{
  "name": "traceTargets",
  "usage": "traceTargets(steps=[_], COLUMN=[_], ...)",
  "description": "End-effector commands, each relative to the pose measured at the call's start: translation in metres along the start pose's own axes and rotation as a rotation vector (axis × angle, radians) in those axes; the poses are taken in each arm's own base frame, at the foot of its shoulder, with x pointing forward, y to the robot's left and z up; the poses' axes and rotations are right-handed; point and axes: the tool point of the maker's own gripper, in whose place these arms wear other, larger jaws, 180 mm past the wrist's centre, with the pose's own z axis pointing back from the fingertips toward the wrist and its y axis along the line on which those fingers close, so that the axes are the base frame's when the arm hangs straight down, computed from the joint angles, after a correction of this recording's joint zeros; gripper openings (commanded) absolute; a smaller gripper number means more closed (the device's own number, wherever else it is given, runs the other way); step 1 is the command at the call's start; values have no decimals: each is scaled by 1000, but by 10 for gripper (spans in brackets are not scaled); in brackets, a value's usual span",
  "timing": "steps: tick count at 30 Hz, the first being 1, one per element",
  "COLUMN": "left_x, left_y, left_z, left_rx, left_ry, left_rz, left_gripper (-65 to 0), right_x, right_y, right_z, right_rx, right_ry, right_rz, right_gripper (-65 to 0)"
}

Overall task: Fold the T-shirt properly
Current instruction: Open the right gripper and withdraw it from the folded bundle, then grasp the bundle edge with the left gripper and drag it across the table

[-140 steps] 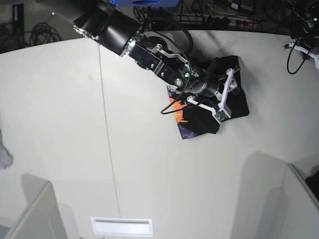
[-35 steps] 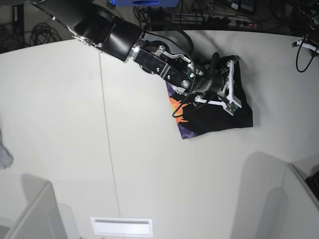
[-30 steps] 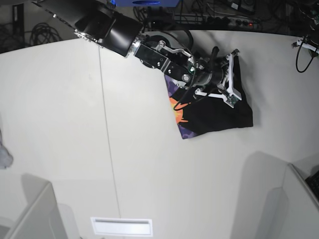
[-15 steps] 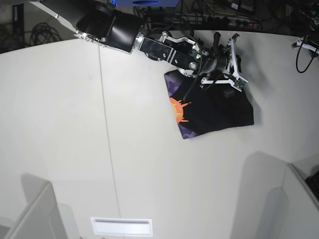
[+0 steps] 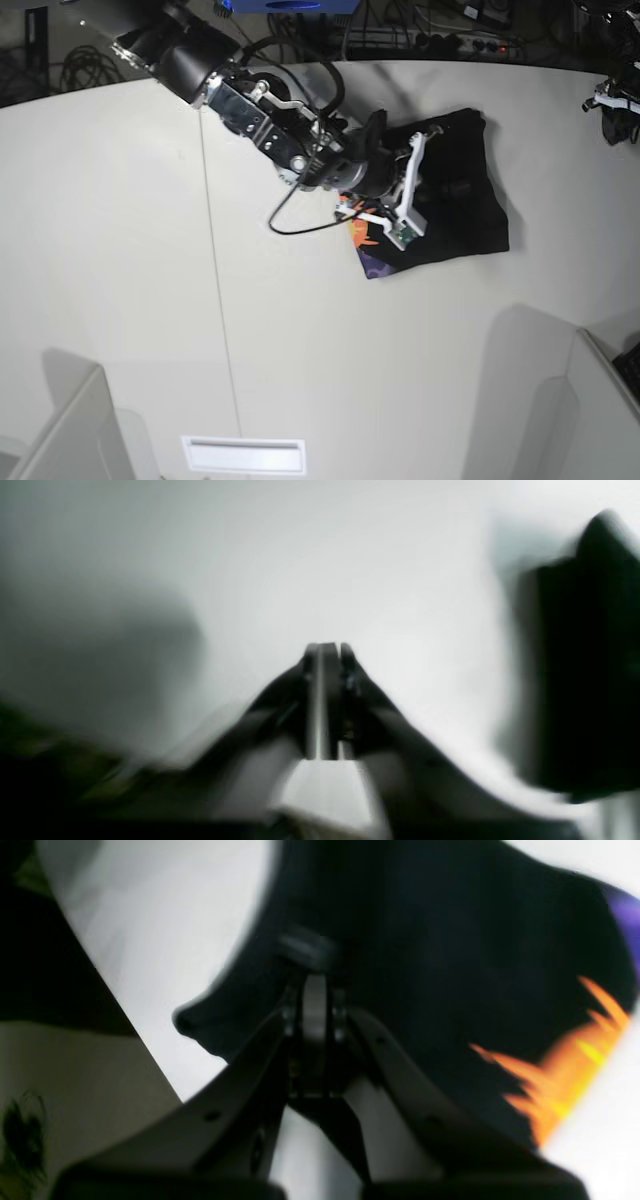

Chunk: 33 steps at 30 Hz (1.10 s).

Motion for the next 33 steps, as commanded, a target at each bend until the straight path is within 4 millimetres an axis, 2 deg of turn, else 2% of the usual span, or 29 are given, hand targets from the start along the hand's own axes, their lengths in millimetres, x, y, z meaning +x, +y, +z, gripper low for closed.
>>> traceTargets(steps=[1,3,5,6,8,12,18,25,33], left_x=[10,10,9,6,3,-12,-24,-35,-51], left_y=[-3,-9,-20,-29,-46,-86,-131,-162,-176], left_z=[3,2,-4,-7,-14,-29,-46,-67,-80], left_rx=[-17,-42,-85,-112,-165,-273,-394,-493,-534], left_ry=[-26,-23,-16,-6,12,49,86,131,182], left_rz=[-16,-2,14,15,5,10,14,50,101], left_gripper=[-413,-258,-130,-87,-49,-49,-49,-49,-49], right_x=[22,21,18,15,10,-9,-37,-47,-50], right_y=[-2,-18,-38,-46,-62,-85,-94,-91,-90], right_z=[10,23,39,47,60,79,88,89,89], right_rx=[6,-29,-75,-96,-137,-203,-237,-235,-233], right_ry=[-77,-99,-122,-133,-146,-142,-98,-79,-73], right_rz=[1,-23,-57,-79,-112,-158,-191,-202,-207], right_gripper=[-650,-650,-650,-650,-650,-650,-650,-650,-650])
